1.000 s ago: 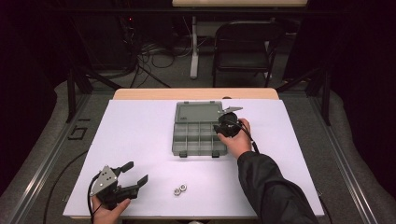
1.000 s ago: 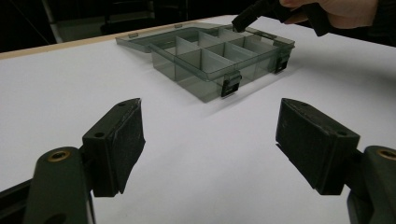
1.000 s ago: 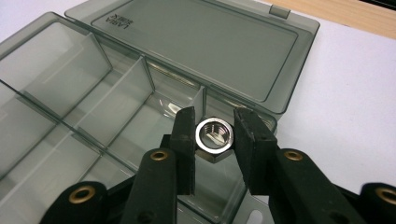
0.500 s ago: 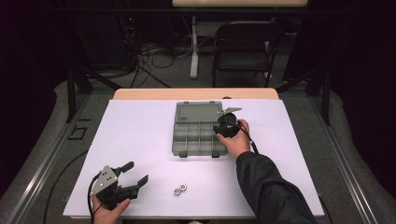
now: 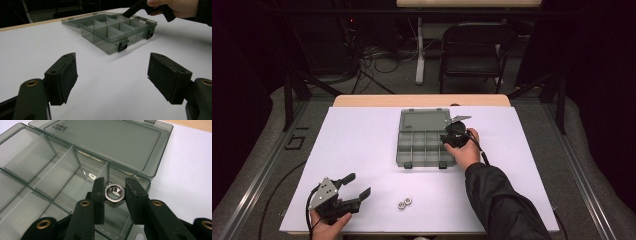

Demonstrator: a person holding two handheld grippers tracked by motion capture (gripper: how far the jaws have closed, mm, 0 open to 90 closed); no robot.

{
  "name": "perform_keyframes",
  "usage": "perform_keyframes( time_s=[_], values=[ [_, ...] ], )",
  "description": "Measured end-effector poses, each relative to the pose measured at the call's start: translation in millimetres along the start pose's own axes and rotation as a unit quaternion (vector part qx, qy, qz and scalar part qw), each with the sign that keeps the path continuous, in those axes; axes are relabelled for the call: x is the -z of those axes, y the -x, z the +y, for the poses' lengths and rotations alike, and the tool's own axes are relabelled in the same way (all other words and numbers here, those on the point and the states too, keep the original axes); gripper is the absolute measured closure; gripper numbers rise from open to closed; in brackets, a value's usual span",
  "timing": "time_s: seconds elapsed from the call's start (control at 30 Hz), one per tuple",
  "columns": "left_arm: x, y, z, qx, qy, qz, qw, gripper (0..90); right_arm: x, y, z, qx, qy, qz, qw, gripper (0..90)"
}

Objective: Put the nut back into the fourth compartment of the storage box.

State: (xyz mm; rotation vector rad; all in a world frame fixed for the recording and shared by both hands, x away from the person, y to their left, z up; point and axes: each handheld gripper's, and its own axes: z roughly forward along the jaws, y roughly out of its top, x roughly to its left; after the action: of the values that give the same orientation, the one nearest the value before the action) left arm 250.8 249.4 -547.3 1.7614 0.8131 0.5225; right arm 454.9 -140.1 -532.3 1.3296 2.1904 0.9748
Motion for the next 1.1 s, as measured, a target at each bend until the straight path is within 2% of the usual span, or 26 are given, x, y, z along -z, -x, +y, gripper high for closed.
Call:
perform_keyframes(
  time_s=[0.07, 0.13, 0.17, 0.2, 0.3, 0.5, 0.73, 1.1],
  values=[
    [0.5, -0.3, 0.2, -0.001, -0.003, -0.003, 1.0, 23.7, 1.5, -0.3, 0.7, -0.001, 0.006, 0.002, 1.0, 62.1],
    [0.2, -0.2, 0.1, 0.0, -0.002, -0.002, 1.0, 23.7, 3.7, -1.0, 1.8, 0.003, 0.013, 0.002, 0.9999, 59.2],
    [-0.7, 1.0, -0.4, 0.001, 0.006, 0.009, 0.9999, 23.7, 4.7, -1.4, 2.2, 0.005, 0.014, -0.001, 0.9999, 57.9],
    [0.0, -0.2, 0.1, 0.0, -0.001, -0.002, 1.0, 23.8, 5.0, -1.9, 2.3, 0.008, 0.02, 0.001, 0.9998, 56.2],
    [-0.3, 0.1, 0.0, 0.001, 0.001, -0.001, 1.0, 23.7, 7.4, -1.9, 3.2, 0.014, 0.02, -0.004, 0.9997, 53.6],
    [-0.4, 0.4, -0.2, 0.003, 0.001, -0.002, 1.0, 23.7, 10.7, -0.1, 3.7, 0.008, 0.019, -0.001, 0.9998, 47.8],
    [-0.3, 0.0, -0.1, 0.001, 0.0, -0.002, 1.0, 23.7, 19.4, 0.2, 5.2, 0.009, 0.021, 0.004, 0.9997, 46.6],
    [-0.8, -0.1, -0.3, 0.003, 0.0, -0.001, 1.0, 23.7, 44.3, -4.6, 0.6, 0.022, 0.036, 0.036, 0.9985, 46.3]
  ],
)
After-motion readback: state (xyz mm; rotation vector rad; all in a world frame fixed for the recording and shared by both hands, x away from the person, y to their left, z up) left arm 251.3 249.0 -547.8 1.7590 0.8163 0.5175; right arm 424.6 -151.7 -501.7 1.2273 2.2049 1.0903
